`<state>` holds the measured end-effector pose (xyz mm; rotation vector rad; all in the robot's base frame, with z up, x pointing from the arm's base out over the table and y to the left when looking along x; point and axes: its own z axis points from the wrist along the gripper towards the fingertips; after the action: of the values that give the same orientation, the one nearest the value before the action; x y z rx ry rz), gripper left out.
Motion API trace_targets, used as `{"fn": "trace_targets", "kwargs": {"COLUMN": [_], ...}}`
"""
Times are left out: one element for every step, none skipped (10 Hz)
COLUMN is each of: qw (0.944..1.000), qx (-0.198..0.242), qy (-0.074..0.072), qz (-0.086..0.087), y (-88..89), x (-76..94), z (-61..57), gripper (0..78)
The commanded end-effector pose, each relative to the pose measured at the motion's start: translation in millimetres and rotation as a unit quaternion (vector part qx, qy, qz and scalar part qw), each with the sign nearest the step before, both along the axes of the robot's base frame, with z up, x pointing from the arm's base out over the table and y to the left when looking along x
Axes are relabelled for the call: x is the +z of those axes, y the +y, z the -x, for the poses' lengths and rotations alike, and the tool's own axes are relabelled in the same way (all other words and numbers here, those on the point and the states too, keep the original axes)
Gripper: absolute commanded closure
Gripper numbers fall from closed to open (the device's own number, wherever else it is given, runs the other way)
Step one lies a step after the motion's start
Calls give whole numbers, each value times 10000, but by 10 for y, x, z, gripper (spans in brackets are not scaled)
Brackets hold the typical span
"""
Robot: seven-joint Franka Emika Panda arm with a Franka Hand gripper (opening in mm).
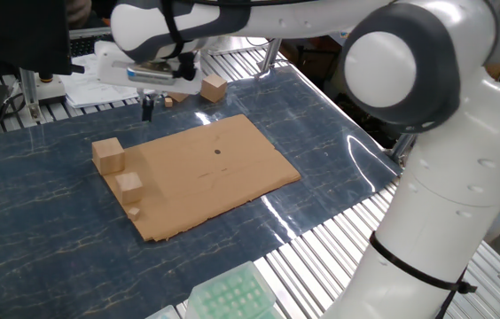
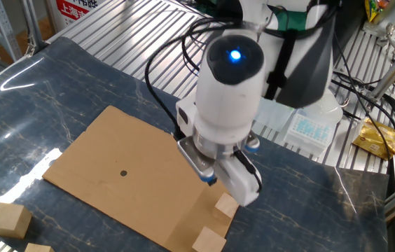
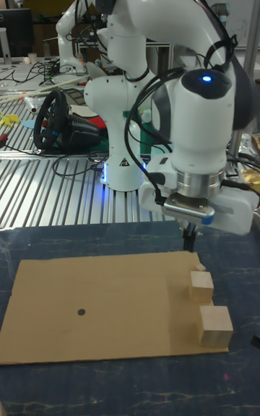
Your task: Grab the block and place it at the designated location
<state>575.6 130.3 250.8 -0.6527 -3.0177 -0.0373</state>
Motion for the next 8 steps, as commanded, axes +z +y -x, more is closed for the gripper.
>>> {"fn": "trace_targets", "kwargs": {"qw": [9998,9999,9999,9999,9999,9999,9999,9995], "qx": [-168,-162,-142,-135,-85,-23,50,280], "qy": [7,16,28,30,58,96,119,110], "qz": [47,42,40,40,48,35,32,-49], "y": [88,89,90,90,90,90,90,90], "x": [14,7,-4,-4,-4,-4,-4,-4], "z": [-102,-104,-106,-106,-106,-106,-106,-106], "gripper": [776,776,776,776,776,776,776,776]}}
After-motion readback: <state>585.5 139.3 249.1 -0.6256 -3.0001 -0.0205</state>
